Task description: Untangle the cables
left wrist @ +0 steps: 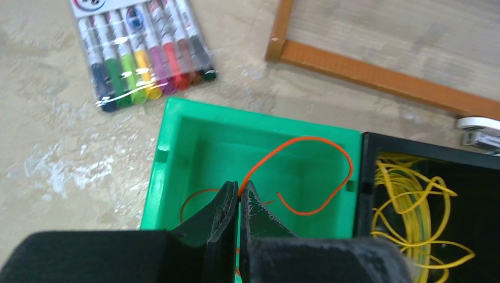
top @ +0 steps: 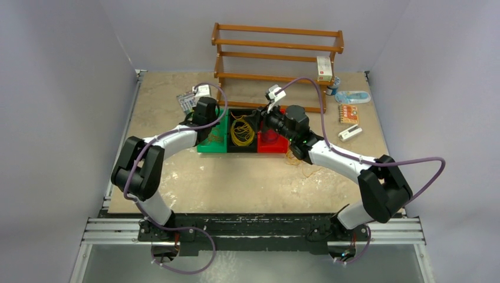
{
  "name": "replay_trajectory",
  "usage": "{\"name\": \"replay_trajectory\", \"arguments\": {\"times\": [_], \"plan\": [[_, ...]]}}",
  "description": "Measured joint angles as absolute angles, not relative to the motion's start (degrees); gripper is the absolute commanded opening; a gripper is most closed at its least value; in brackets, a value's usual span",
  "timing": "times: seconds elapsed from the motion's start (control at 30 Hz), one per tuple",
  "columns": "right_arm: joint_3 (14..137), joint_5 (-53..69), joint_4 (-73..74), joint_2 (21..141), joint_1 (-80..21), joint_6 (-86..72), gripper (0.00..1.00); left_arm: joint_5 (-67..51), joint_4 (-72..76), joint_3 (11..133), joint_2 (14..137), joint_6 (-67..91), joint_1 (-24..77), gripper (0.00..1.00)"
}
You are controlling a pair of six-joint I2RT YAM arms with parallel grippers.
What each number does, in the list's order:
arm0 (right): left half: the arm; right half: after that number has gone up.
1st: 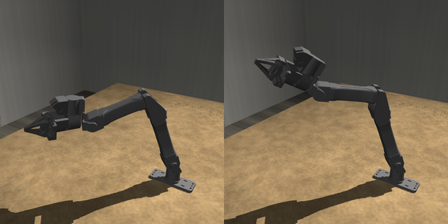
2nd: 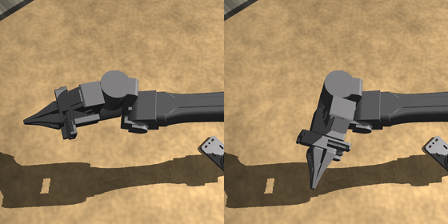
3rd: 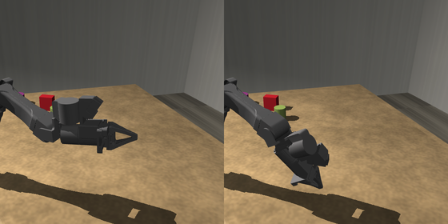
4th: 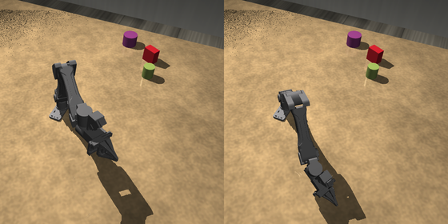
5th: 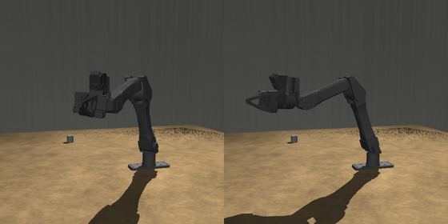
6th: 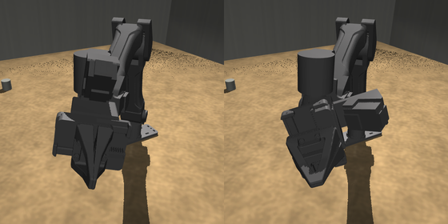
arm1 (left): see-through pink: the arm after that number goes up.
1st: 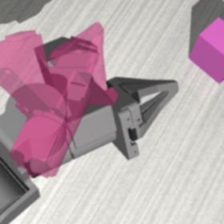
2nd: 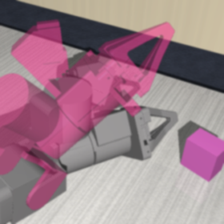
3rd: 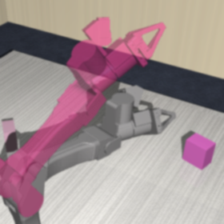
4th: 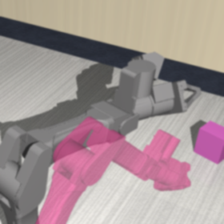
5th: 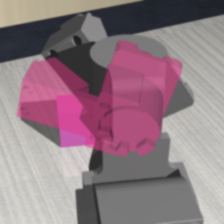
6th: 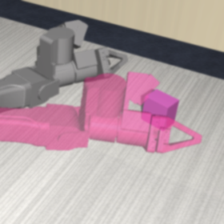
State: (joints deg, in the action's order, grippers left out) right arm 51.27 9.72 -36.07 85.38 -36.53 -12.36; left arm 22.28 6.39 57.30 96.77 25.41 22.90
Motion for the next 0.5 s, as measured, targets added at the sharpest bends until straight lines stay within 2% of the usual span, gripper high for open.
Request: {"name": "replay_trajectory", "arguments": {"times": [0.37, 0.5], "plan": [[51.24, 9.78, -36.03, 85.43, -36.36, -12.38, 0.51, 29.36, 1.93, 56.4, 97.78, 29.56, 22.87, 0.01], [51.24, 9.78, -35.92, 85.45, -36.36, -12.4, 0.52, 29.41, 1.34, 56.34, 97.78, 29.65, 22.87, 0.1]]}}
